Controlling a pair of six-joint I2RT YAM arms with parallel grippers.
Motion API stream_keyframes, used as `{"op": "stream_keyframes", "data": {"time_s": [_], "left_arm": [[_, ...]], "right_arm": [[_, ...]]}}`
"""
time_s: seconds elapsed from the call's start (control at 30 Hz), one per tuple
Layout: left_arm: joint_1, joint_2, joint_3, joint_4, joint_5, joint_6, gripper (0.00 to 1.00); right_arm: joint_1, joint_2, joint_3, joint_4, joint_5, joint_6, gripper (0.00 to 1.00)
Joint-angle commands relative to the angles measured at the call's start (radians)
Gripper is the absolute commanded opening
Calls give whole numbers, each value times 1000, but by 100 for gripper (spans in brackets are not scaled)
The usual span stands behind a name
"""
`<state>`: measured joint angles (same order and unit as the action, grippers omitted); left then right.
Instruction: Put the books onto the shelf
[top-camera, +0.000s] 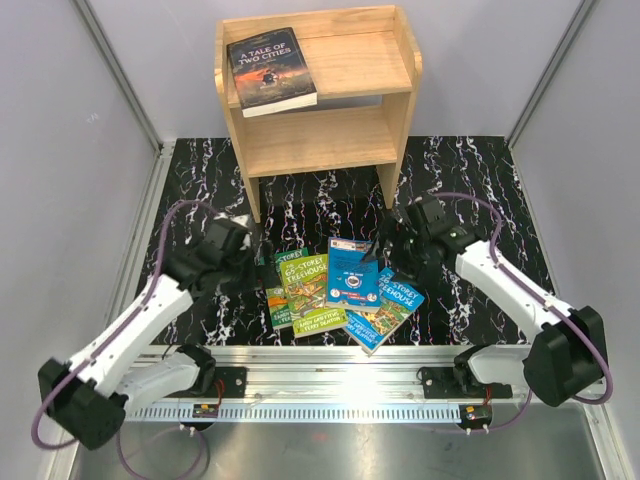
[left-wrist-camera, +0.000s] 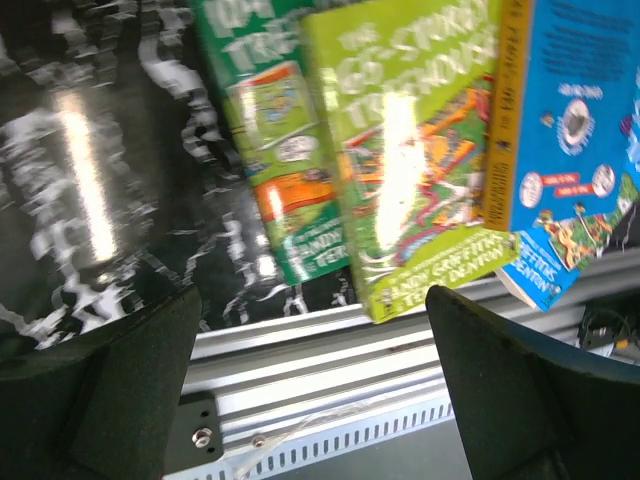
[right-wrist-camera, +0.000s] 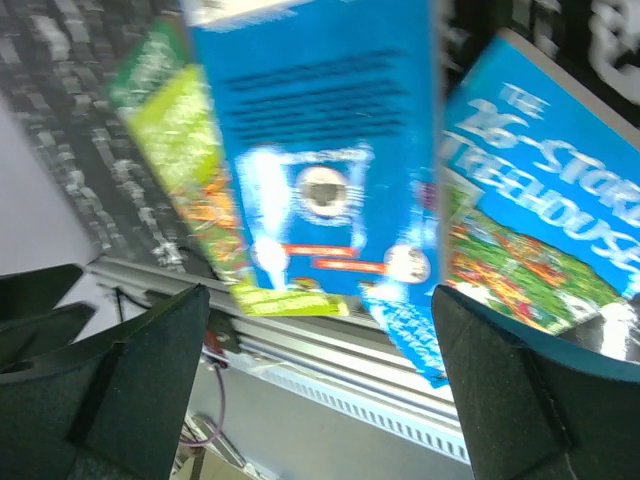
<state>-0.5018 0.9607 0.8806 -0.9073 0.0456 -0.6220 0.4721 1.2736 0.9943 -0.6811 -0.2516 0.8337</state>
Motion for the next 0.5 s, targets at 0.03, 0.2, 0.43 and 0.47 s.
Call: {"op": "stream_keyframes", "data": {"time_s": [0.03, 0.2, 0.43, 0.47], "left_arm": [[-158, 175, 95, 182, 25, -41, 99], [-205, 317, 109, 333, 112, -73, 99], [-210, 464, 54, 482, 220, -116, 99], [-213, 489, 46, 520, 233, -125, 99]], "right_arm": [[-49, -54, -97, 49, -4, 47, 100], [-53, 23, -138, 104, -23, 7, 100], [-59, 159, -155, 176, -51, -58, 100], [-62, 179, -160, 189, -55, -59, 100]]}}
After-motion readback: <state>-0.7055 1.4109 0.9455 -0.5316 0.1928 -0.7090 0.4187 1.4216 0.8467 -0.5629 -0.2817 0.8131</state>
